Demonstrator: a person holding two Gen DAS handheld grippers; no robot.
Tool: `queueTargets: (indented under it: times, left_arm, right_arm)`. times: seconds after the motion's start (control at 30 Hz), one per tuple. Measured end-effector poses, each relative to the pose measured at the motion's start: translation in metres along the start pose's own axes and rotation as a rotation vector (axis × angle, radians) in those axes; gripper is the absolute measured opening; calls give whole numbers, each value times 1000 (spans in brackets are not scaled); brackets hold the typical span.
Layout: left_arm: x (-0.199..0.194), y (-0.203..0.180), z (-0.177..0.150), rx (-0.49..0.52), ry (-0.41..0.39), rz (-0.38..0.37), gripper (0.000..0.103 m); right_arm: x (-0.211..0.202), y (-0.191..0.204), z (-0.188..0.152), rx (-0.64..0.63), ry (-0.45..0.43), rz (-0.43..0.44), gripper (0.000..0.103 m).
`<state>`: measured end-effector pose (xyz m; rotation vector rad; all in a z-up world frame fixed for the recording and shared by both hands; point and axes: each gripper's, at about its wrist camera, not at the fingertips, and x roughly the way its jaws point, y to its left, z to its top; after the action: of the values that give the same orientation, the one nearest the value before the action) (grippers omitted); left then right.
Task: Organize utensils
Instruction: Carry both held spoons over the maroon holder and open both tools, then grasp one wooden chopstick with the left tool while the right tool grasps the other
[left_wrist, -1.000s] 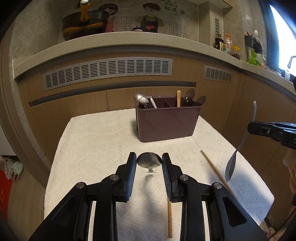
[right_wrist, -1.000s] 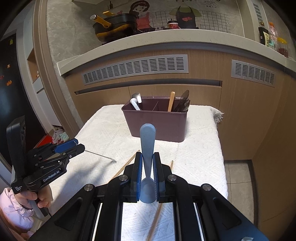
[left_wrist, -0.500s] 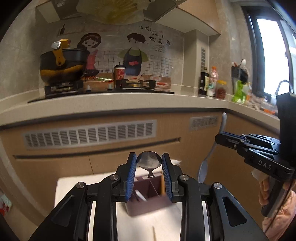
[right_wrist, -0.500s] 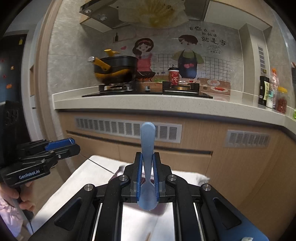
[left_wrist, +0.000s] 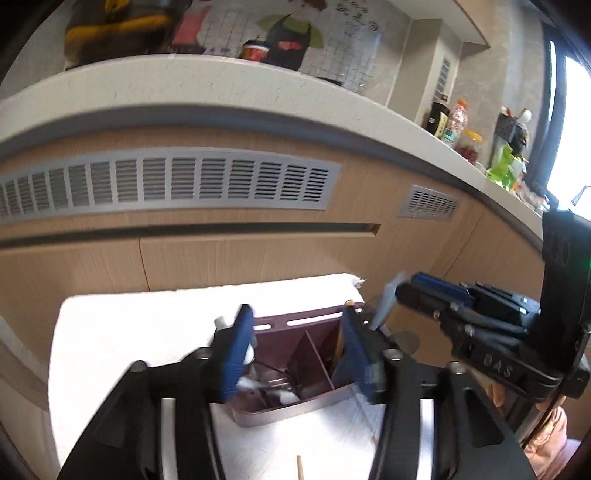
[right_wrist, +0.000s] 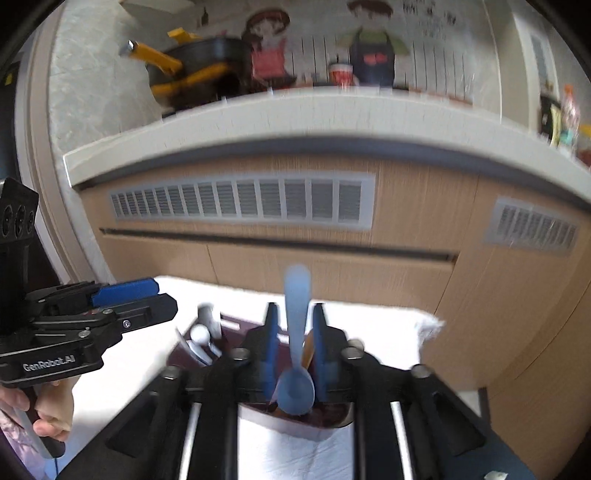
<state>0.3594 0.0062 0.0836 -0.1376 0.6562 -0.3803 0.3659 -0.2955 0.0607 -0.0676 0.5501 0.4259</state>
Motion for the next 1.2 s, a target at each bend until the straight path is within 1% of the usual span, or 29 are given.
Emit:
queueTargets:
  times: [0.17, 0.23, 0.27, 0.3, 0.33, 0.37, 0.4, 0.5, 0.57, 0.63, 0.7, 0.8, 0.87, 0.97, 1.07, 1.13, 1.17, 1.2]
  left_arm:
    - [-2, 9, -14, -17, -23, 54, 54]
    - [-11, 13, -27, -14, -27, 79, 55]
    - [-16, 14, -34, -13, -26, 93, 56]
    - [-20, 15, -42, -11, -18, 103, 58]
    - [-24, 16, -51, -6, -4, 112, 59]
    - [-26, 15, -61, 1, 18, 122, 60]
    - [-26, 13, -73, 8, 48, 127, 62]
    - [-23, 9, -108, 9, 141, 126, 67]
    - [-21, 5, -133, 9, 203, 143, 67]
    - [-23, 1, -154, 7, 237, 158, 68]
    - [-27, -2, -173, -14, 261, 170, 71]
    - [-30, -5, -195, -46, 290, 185, 72]
    - [-34, -8, -207, -47, 309, 189, 72]
    - [-37, -11, -214, -38, 319, 199, 72]
    - [-39, -16, -215, -27, 319, 204, 72]
    - [-37, -17, -213, -24, 321, 205, 72]
    - [-36, -17, -212, -25, 323, 205, 72]
    - [-34, -18, -211, -24, 324, 204, 72]
  right_arm:
    - [2, -10, -16, 41, 22, -18, 34]
    - [-2, -10, -24, 37, 29, -42, 37]
    - [-5, -10, -31, 26, 37, -54, 45]
    - [-8, -10, -35, 20, 42, -59, 55]
    - [-12, -10, -42, 19, 41, -63, 61]
    - [-18, -10, -52, 29, 41, -70, 72]
    - [-22, -10, -59, 39, 46, -70, 78]
    - [-29, -7, -83, 45, 99, -63, 78]
    - [-30, -3, -102, 34, 151, -81, 79]
    - [-31, 2, -120, 21, 191, -96, 80]
    - [-32, 6, -140, 21, 226, -95, 85]
    - [-29, 17, -168, 2, 293, -83, 85]
    - [-27, 25, -184, -15, 327, -76, 85]
    - [-28, 35, -205, -20, 369, -45, 85]
    - [-28, 36, -215, -4, 373, -29, 85]
    - [-29, 33, -216, 12, 356, -31, 82]
    - [-29, 31, -217, 21, 348, -36, 76]
    - [-30, 30, -216, 25, 347, -39, 66]
